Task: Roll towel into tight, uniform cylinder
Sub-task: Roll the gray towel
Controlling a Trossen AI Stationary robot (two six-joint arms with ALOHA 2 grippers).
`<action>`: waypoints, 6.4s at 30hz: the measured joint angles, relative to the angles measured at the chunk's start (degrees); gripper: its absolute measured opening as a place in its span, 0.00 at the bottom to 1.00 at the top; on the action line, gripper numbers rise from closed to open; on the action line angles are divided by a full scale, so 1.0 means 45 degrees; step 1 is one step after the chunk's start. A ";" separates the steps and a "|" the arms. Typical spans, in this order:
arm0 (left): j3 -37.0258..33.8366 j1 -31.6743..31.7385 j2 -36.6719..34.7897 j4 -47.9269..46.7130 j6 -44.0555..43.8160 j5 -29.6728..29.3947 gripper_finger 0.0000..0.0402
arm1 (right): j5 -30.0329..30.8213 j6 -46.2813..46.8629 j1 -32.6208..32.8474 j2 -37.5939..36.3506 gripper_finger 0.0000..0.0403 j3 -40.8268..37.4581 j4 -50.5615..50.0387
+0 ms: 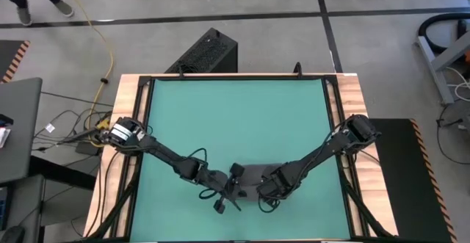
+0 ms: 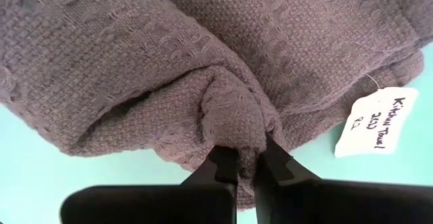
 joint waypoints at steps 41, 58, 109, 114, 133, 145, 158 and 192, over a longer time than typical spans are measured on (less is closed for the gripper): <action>0.0053 0.2231 0.1379 -0.1900 -0.1187 0.2618 0.00 | 0.8067 -0.6971 0.5276 -0.1548 0.51 0.0160 -0.2492; 0.0029 0.3000 0.1402 -0.2254 -0.1318 0.3915 0.00 | 0.8065 -1.2515 0.4934 -0.0157 0.61 0.0170 -0.1862; -0.0034 0.3265 0.1347 -0.1840 -0.5861 0.9414 0.00 | 0.3791 -0.1928 0.2182 -0.2961 0.05 -0.0649 0.0438; -0.0066 0.3172 0.0301 -0.2143 -0.6085 0.9773 0.00 | 0.2797 -0.2724 0.1286 -0.2278 0.05 -0.0665 0.0560; -0.0019 0.3521 -0.0363 -0.3585 -0.1449 0.4783 0.00 | 0.0560 -0.5165 0.0607 -0.3065 0.05 -0.0661 0.0830; -0.0015 0.3930 -0.0354 -0.1829 0.1845 0.4115 0.00 | 0.0583 -0.5838 0.1003 -0.3065 0.05 -0.0661 0.0483; 0.0034 0.4405 0.1636 -0.0869 0.1035 0.5518 0.00 | 0.1320 -0.4927 0.1444 -0.3065 0.05 -0.0661 0.0486; -0.1171 0.2272 0.1507 0.0548 -0.4279 0.5841 0.00 | 0.0116 -0.3444 -0.1605 -0.2341 0.05 -0.1708 -0.0064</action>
